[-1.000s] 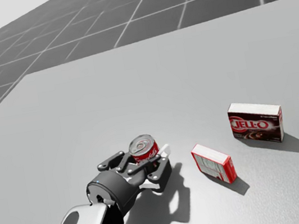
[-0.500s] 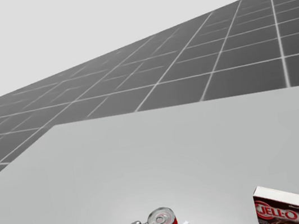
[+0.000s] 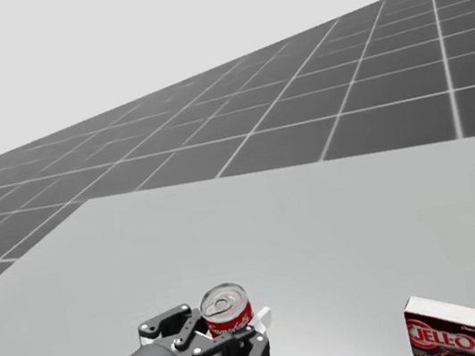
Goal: Pick up the tomato soup can and lift it.
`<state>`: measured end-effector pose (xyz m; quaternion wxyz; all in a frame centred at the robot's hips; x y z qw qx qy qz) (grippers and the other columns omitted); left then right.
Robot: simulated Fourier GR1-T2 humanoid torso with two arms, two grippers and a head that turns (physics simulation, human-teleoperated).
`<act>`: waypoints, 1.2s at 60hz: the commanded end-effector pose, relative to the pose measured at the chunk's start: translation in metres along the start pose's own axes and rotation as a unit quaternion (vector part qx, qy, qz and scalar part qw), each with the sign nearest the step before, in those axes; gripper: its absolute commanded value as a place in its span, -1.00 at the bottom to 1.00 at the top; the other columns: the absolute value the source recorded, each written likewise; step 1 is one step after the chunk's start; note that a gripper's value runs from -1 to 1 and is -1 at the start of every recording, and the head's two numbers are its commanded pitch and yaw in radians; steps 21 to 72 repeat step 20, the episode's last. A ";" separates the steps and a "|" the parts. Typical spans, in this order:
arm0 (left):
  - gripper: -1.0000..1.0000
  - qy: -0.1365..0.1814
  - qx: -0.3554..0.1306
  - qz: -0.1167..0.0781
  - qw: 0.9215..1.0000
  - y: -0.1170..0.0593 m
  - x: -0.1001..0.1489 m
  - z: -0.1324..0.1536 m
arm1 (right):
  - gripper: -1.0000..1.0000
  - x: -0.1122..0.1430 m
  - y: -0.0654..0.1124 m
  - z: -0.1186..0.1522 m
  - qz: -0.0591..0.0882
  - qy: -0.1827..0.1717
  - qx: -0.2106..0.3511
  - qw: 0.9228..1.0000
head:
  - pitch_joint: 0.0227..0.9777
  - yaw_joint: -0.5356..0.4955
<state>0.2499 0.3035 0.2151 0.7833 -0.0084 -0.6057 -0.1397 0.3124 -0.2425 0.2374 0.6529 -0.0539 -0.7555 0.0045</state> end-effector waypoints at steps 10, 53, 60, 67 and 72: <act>1.00 -0.092 -0.034 -0.062 0.993 0.005 0.085 0.005 | -1.00 0.000 -0.001 -0.001 -0.004 0.003 -0.003 1.000 | -0.10 1.00; 1.00 -0.133 -0.016 -0.084 0.987 0.010 0.126 0.013 | -1.00 0.000 -0.002 -0.002 -0.006 0.003 -0.004 1.000 | -0.10 1.00; 1.00 -0.133 -0.016 -0.084 0.987 0.010 0.126 0.013 | -1.00 0.000 -0.002 -0.002 -0.006 0.003 -0.004 1.000 | -0.10 1.00; 1.00 -0.133 -0.016 -0.084 0.987 0.010 0.126 0.013 | -1.00 0.000 -0.002 -0.002 -0.006 0.003 -0.004 1.000 | -0.10 1.00; 1.00 -0.133 -0.016 -0.084 0.987 0.010 0.126 0.013 | -1.00 0.000 -0.002 -0.002 -0.006 0.003 -0.004 1.000 | -0.10 1.00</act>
